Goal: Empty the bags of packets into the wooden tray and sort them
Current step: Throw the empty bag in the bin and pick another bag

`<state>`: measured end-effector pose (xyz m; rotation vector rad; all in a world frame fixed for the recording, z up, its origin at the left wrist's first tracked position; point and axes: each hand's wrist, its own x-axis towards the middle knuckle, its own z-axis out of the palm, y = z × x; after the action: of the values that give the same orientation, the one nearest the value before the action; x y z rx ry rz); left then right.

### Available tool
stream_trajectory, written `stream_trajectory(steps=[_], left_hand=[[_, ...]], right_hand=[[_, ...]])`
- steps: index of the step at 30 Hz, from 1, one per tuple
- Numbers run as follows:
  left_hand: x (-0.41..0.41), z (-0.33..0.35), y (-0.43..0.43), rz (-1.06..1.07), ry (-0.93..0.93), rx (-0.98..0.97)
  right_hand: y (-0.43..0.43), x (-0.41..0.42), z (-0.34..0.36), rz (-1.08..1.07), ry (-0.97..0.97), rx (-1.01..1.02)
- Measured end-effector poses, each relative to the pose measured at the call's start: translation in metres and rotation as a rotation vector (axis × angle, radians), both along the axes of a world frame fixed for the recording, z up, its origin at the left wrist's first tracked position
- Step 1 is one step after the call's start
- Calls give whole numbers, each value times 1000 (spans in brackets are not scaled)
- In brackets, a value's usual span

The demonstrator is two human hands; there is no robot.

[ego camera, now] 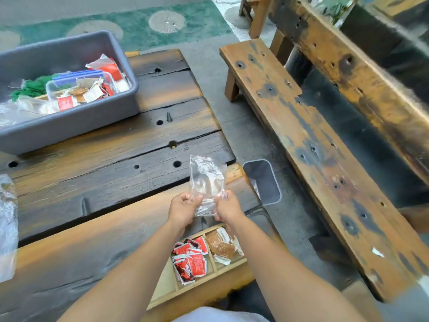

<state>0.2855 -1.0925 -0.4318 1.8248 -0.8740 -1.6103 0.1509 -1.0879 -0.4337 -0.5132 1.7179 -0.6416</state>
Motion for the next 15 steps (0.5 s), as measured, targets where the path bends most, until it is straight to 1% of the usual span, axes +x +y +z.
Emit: stream_trajectory(steps=[4,10,15], left_hand=[[-38,0,3,-45,2,-13],[-93,-11,7,-49,36,60],[-138,-22,9,-110,-40,102]], right_hand=[[15,-38,-4,-65,39,-11],[32,-95,-14,-187,49,-19],[38,-140,-24,-262,25,29]])
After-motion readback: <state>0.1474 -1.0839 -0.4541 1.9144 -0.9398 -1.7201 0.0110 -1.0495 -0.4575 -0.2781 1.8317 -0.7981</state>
